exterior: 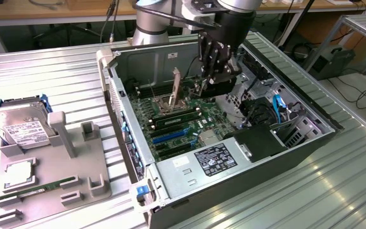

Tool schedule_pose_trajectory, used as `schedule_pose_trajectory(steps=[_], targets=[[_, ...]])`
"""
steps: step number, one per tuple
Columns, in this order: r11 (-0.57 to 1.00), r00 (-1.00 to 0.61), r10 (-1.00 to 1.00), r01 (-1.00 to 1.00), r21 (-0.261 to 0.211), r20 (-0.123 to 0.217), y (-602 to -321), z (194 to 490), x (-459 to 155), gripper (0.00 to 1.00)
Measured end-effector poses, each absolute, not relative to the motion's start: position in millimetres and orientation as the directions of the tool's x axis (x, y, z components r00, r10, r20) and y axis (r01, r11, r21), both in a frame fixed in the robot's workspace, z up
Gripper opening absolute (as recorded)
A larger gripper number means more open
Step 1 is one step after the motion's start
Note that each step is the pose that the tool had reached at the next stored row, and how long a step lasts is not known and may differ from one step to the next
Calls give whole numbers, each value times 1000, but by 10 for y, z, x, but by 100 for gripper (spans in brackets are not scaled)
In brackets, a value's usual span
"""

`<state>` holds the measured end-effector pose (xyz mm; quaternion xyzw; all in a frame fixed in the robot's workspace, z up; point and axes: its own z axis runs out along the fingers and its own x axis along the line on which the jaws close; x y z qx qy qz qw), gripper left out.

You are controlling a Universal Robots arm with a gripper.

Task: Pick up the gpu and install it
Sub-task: 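Insert the gpu into the slot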

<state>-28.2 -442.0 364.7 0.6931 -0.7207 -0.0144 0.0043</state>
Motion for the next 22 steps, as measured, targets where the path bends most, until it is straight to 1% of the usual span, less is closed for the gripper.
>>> schedule_pose_trajectory(steps=[2, 3, 22], targets=[[-66, 65, -998, -997, 27, -14, -4420, 3647, -282, 26], [-91, 91, -996, -995, 27, -14, -4420, 3647, -282, 26], [-242, 241, -970, -970, 27, -14, -4420, 3647, -282, 26]])
